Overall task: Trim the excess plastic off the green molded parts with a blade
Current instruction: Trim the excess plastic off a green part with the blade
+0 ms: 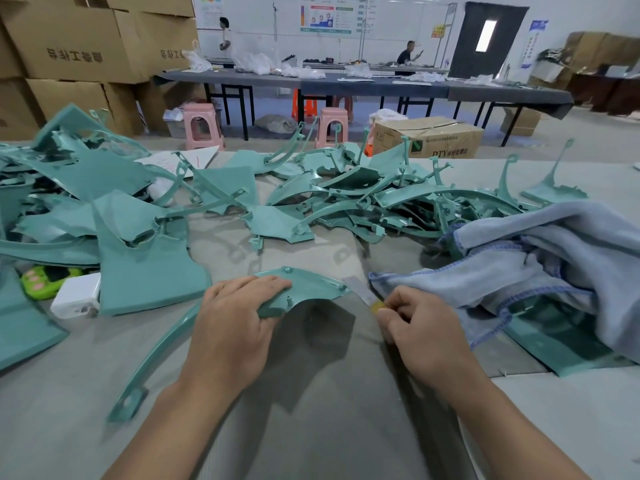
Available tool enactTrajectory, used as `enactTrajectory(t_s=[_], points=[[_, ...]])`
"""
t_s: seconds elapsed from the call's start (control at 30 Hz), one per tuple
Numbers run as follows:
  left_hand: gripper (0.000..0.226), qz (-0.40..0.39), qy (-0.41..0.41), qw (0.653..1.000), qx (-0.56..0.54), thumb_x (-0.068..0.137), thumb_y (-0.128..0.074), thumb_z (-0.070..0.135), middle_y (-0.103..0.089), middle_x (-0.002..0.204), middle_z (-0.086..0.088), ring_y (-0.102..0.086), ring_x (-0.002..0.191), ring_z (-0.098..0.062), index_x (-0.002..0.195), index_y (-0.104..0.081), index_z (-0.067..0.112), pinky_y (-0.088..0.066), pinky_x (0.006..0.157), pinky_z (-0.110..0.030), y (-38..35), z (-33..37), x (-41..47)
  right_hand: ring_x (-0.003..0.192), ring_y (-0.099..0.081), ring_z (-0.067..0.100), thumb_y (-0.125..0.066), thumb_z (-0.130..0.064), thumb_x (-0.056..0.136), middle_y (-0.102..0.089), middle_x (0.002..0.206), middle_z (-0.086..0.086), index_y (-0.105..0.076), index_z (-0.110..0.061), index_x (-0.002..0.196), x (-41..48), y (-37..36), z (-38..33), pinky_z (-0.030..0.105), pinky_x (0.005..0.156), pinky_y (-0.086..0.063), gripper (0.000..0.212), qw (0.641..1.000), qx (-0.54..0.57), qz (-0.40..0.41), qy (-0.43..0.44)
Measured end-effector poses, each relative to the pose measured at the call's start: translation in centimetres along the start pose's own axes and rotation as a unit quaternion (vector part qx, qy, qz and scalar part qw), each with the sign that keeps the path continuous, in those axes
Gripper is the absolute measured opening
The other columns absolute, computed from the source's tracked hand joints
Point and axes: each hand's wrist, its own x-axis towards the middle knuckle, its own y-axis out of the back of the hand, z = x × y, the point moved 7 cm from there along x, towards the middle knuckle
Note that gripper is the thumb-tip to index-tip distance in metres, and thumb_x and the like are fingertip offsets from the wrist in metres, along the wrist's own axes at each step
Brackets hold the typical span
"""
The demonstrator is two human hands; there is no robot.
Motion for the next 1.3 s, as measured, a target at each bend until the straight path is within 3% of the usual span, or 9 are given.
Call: enactTrajectory(t_s=[0.13,0.23,0.37,0.77,0.9,1.0,1.13,1.2,1.3], points=[[0.038,0.0,0.004,1.0,-0.015,0.088,-0.075,0.018,-0.068,0.127,0.015,-0.058,0.123,-0.013,0.123,-0.071,0.032,-0.034,0.104,-0.033,0.1,-0.2,0.1,0.05,-0.047,0.009,-0.069,-0.019,0.093,-0.064,0.061,0.005,-0.06,-0.018,0.072,-0.2,-0.8,-0.3,0.03,0.054,-0.042,0.023,0.997,0.052,-0.062,0.003],[0.038,-0.004,0.003,1.0,-0.018,0.088,-0.075,0.018,-0.068,0.128,0.015,-0.058,0.124,-0.013,0.123,-0.072,0.032,-0.033,0.105,-0.033,0.0,-0.2,0.1,0.046,-0.044,0.006,-0.07,-0.023,0.092,-0.063,0.056,0.0,-0.059,-0.018,0.068,0.5,0.1,0.2,0.022,0.049,-0.036,0.027,1.0,-0.022,-0.009,-0.005],[0.033,0.006,-0.001,1.0,-0.027,0.092,-0.071,0.02,-0.069,0.126,0.015,-0.059,0.121,-0.014,0.123,-0.072,0.032,-0.029,0.101,-0.027,0.3,-0.2,0.2,0.05,-0.048,0.005,-0.07,-0.018,0.092,-0.065,0.06,0.002,-0.062,-0.021,0.072,0.1,-0.4,-0.3,0.021,0.051,-0.04,0.022,0.995,0.089,-0.054,0.005],[0.031,0.017,-0.017,0.999,-0.022,0.092,-0.072,0.024,-0.068,0.126,0.018,-0.059,0.121,-0.01,0.122,-0.072,0.033,-0.031,0.101,-0.026,0.4,0.1,0.0,0.047,-0.048,0.005,-0.069,-0.023,0.093,-0.064,0.058,-0.003,-0.06,-0.019,0.069,0.6,0.5,0.7,0.018,0.045,-0.036,0.026,0.999,-0.038,0.007,-0.023],[0.017,0.049,0.024,0.989,-0.136,0.095,-0.066,0.033,-0.069,0.095,0.032,-0.062,0.093,0.006,0.105,-0.076,0.042,-0.045,0.086,-0.015,1.5,-0.9,-0.2,0.046,-0.047,0.008,-0.066,-0.014,0.096,-0.066,0.059,0.005,-0.064,-0.016,0.072,0.6,1.6,1.1,0.027,0.051,-0.038,0.024,0.993,0.099,0.032,-0.063],[0.022,0.088,0.128,0.937,-0.313,0.093,-0.065,0.044,-0.059,0.056,0.021,-0.054,0.053,0.003,0.075,-0.073,0.035,-0.038,0.052,-0.008,1.9,-2.0,-0.5,0.051,-0.052,0.007,-0.061,-0.005,0.098,-0.071,0.068,0.007,-0.069,-0.007,0.082,0.0,1.3,0.1,0.02,0.051,-0.042,0.018,0.967,0.243,0.029,-0.078],[0.01,-0.01,0.293,0.798,-0.526,0.092,-0.071,0.023,-0.079,0.091,-0.006,-0.074,0.08,-0.023,0.091,-0.081,0.023,-0.056,0.072,-0.037,-1.0,-2.0,-0.9,0.071,-0.063,0.013,-0.058,-0.005,0.099,-0.077,0.089,0.006,-0.074,-0.004,0.087,-1.0,-0.5,-1.4,0.022,0.06,-0.05,0.02,0.906,0.395,-0.035,-0.144],[0.009,-0.08,0.303,0.815,-0.487,0.093,-0.071,0.02,-0.079,0.087,-0.011,-0.069,0.064,-0.02,0.091,-0.08,0.017,-0.052,0.059,-0.03,-2.2,-1.6,-1.3,0.079,-0.066,0.024,-0.056,-0.005,0.099,-0.077,0.094,0.011,-0.076,-0.012,0.075,-1.9,-2.2,-2.3,0.04,0.072,-0.052,0.031,0.855,0.476,-0.091,-0.185],[0.013,-0.103,0.262,0.881,-0.381,0.093,-0.071,0.019,-0.079,0.08,-0.002,-0.069,0.063,-0.014,0.086,-0.079,0.028,-0.052,0.06,-0.029,-2.3,-1.3,-1.3,0.077,-0.059,0.025,-0.06,-0.005,0.097,-0.07,0.085,0.013,-0.07,-0.016,0.072,-2.4,-3.1,-2.6,0.042,0.071,-0.047,0.029,0.869,0.446,-0.105,-0.184]])
